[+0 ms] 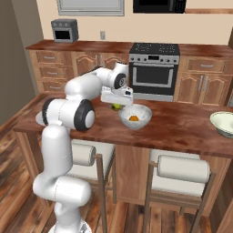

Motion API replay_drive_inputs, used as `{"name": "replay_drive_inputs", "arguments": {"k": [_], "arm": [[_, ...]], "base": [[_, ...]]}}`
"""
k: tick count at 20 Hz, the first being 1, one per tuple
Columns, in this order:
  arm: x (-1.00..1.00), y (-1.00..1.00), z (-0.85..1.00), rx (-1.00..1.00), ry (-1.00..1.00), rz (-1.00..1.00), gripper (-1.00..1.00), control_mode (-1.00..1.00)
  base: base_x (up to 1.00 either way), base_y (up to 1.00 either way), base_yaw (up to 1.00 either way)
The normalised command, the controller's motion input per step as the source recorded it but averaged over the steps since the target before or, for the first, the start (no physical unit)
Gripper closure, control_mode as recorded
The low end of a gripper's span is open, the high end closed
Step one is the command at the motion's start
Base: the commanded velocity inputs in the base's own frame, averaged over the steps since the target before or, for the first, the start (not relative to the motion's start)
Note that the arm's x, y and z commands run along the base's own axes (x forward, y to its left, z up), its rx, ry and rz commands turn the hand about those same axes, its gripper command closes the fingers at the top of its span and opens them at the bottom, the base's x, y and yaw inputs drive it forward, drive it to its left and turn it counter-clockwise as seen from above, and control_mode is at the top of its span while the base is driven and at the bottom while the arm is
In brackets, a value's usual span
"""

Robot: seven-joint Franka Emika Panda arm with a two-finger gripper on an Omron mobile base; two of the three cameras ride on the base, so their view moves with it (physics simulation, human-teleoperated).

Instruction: Take the fruits from the plate on the dining counter and place two fruits in each bowl.

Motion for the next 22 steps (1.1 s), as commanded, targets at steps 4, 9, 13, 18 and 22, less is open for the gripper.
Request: {"name": "replay_drive_inputs", "arguments": {"k": [4,9,13,18,22], "arm": [[0.10,-0.31,0.00,-0.14,0.00,0.00,1.00,-1.00],[0.09,-0.26,-0.06,-0.07,-0.01,0.00,1.00,-1.00],[0.10,-0.15,-0.26,0.00,-0.16,0.00,1.00,-1.00],[0.67,-0.16,-0.01,0.00,-0.19,0.00,1.00,-1.00],[0.69,-0.05,-0.19,0.00,-0.04,0.00,1.00,-1.00]], "base": [[0.00,0.00,0.00],[0.00,0.00,0.00],[0.00,0.00,0.00],[0.00,0.00,0.00],[0.00,0.00,0.00]]}}
